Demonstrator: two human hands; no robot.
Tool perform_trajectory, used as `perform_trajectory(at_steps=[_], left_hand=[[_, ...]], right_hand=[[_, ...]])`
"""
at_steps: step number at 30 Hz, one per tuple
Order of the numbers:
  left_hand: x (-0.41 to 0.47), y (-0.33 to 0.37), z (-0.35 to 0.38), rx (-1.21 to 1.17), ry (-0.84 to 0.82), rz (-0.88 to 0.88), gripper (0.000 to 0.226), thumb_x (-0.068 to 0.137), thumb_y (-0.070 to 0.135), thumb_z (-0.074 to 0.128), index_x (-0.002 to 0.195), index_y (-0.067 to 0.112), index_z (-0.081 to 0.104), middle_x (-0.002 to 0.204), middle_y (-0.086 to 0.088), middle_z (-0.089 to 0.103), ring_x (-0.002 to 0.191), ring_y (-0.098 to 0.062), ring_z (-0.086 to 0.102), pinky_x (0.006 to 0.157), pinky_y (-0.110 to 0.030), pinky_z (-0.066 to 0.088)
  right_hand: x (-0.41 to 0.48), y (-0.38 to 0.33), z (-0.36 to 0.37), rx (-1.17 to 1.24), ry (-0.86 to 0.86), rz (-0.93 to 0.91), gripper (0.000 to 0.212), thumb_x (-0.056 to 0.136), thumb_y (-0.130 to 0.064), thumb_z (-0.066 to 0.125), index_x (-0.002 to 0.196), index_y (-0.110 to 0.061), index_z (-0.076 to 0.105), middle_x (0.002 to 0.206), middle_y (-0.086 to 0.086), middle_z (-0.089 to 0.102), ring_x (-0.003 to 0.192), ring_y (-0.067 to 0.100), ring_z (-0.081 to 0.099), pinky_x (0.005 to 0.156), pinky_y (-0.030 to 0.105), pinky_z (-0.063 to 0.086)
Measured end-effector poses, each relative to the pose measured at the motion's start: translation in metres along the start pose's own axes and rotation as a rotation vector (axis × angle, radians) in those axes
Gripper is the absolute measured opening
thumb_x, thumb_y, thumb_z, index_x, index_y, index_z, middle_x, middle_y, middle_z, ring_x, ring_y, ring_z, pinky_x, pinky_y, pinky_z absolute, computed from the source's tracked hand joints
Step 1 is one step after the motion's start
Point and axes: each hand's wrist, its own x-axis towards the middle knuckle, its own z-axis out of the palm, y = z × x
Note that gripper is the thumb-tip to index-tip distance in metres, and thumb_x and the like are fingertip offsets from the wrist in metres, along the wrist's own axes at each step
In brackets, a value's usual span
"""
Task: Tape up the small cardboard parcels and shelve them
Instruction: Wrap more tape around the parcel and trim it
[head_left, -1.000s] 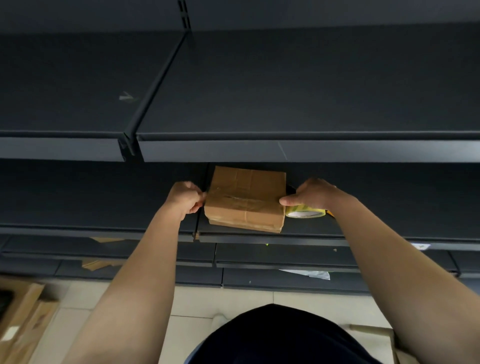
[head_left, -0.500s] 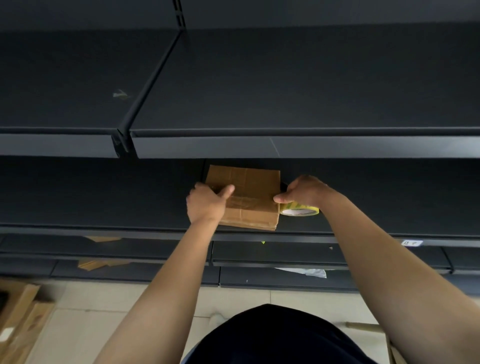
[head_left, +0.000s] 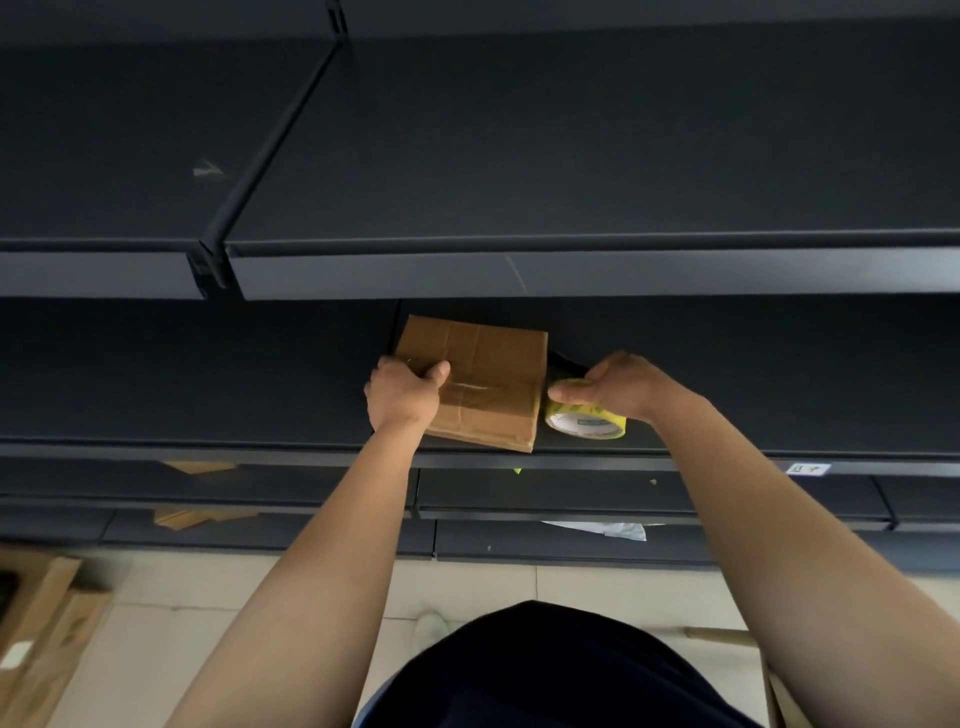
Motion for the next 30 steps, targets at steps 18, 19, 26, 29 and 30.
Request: perform_trajectory(at_steps=[18,19,26,29,30], left_hand=[[-0.06,0.019,0.036,0.628,0.176,0.475,0.08,0.085,0.071,0.036,0.124,0.003,0.053,0.133,-0.02,0.047,0.124,-0.036,0.042,0.101,-0.044,0.036],[-0.065,0.021,0.042,0.655,0.132,0.451,0.095,0.08,0.079,0.031,0.132,0.0,0.047,0.14,-0.023,0.042,0.131,-0.039,0.036,0.108,-0.048,0.029],[-0.065,0.024,0.052,0.762,0.014,0.391,0.111,0.079,0.079,0.034,0.146,-0.008,0.015,0.154,-0.029,0.011,0.143,-0.044,0.007,0.116,-0.053,0.005],[-0.06,0.021,0.045,0.769,-0.02,0.41,0.104,0.084,0.072,0.036,0.146,-0.008,0.014,0.155,-0.029,0.009,0.144,-0.042,0.006,0.117,-0.049,0.004],[-0.06,0.019,0.043,0.769,-0.032,0.425,0.101,0.086,0.069,0.036,0.146,-0.008,0.014,0.155,-0.029,0.009,0.144,-0.041,0.005,0.117,-0.048,0.003]], right_hand=[[-0.002,0.002,0.027,0.08,0.033,0.061,0.052,0.076,-0.061,0.064,0.064,-0.012,0.05,0.061,0.002,0.045,0.058,0.016,0.045,0.058,0.032,0.032],[-0.002,-0.001,0.028,0.057,0.023,0.059,0.052,0.078,-0.06,0.062,0.062,-0.012,0.047,0.059,0.001,0.043,0.056,0.016,0.042,0.056,0.032,0.031],[-0.01,-0.004,0.027,0.005,0.03,0.12,0.065,0.069,-0.074,0.06,0.058,-0.013,0.04,0.054,0.0,0.04,0.053,0.016,0.04,0.051,0.03,0.03],[-0.017,-0.001,0.03,0.051,-0.02,0.116,0.072,0.066,-0.081,0.055,0.064,-0.01,0.049,0.056,0.002,0.045,0.053,0.017,0.047,0.05,0.031,0.033],[-0.017,0.002,0.032,0.073,-0.042,0.101,0.078,0.066,-0.083,0.053,0.076,-0.006,0.06,0.069,0.006,0.059,0.065,0.021,0.058,0.056,0.035,0.042]])
